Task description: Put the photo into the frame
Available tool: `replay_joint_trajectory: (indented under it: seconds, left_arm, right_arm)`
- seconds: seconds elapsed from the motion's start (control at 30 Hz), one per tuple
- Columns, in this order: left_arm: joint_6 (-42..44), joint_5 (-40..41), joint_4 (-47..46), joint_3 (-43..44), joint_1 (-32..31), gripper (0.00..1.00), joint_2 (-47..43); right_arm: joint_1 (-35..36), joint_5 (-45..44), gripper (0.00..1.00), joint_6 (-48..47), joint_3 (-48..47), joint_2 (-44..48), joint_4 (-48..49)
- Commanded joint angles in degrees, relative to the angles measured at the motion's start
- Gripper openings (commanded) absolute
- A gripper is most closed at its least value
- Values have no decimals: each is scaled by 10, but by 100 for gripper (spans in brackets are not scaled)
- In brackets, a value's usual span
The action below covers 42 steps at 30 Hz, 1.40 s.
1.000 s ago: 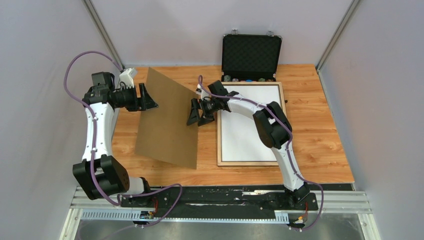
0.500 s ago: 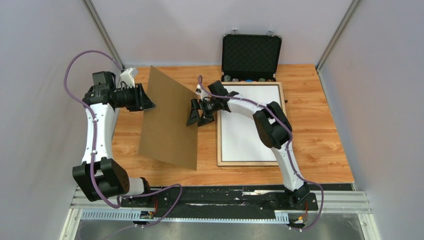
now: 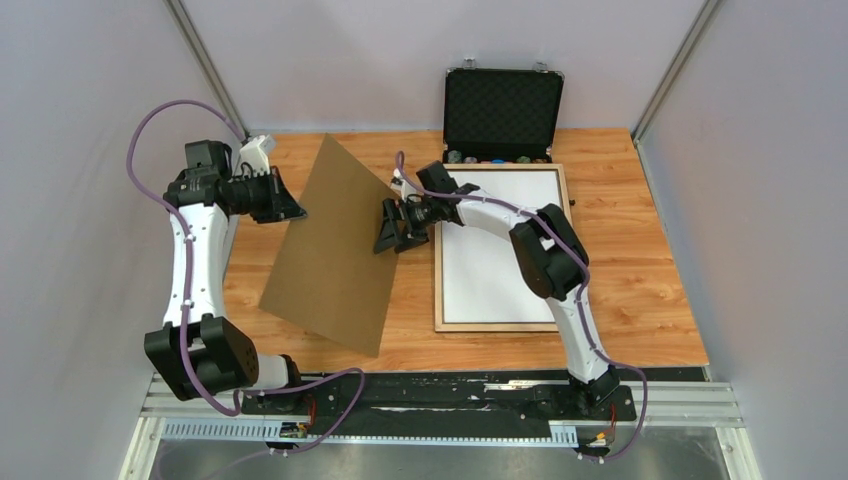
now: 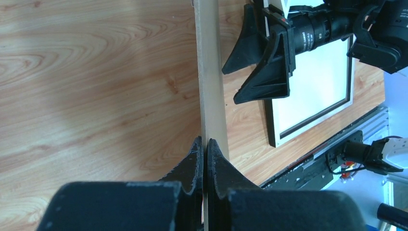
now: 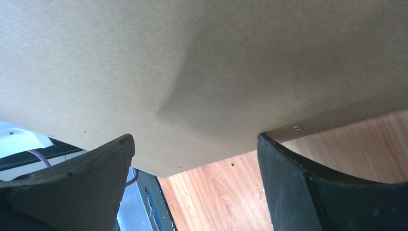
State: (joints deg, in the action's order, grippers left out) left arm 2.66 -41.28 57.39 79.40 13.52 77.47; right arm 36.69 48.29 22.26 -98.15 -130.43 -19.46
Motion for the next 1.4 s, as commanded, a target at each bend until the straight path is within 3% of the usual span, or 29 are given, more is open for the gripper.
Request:
replay_joint_trajectory:
  seconds: [0.0,0.2,0.63,1.07,1.37]
  left_arm:
    - [26,-3,-15,29,-4,0,-4]
    - [28,8,-16,30,-9,0,-4]
    - [9,133,-23,61,-55,0,39]
    - [4,250,-4,128,-63,0,87]
    - [8,279,13,155,-63,0,90]
  right_arm:
    - [2,-10,97,-18,6,58,28]
    - [-8,-31,98,-25,18,86,28]
    - [-42,-99,100,-56,43,155,27]
    - [-57,-101,100,-55,49,159,28]
    - [-57,-100,100,-51,51,156,28]
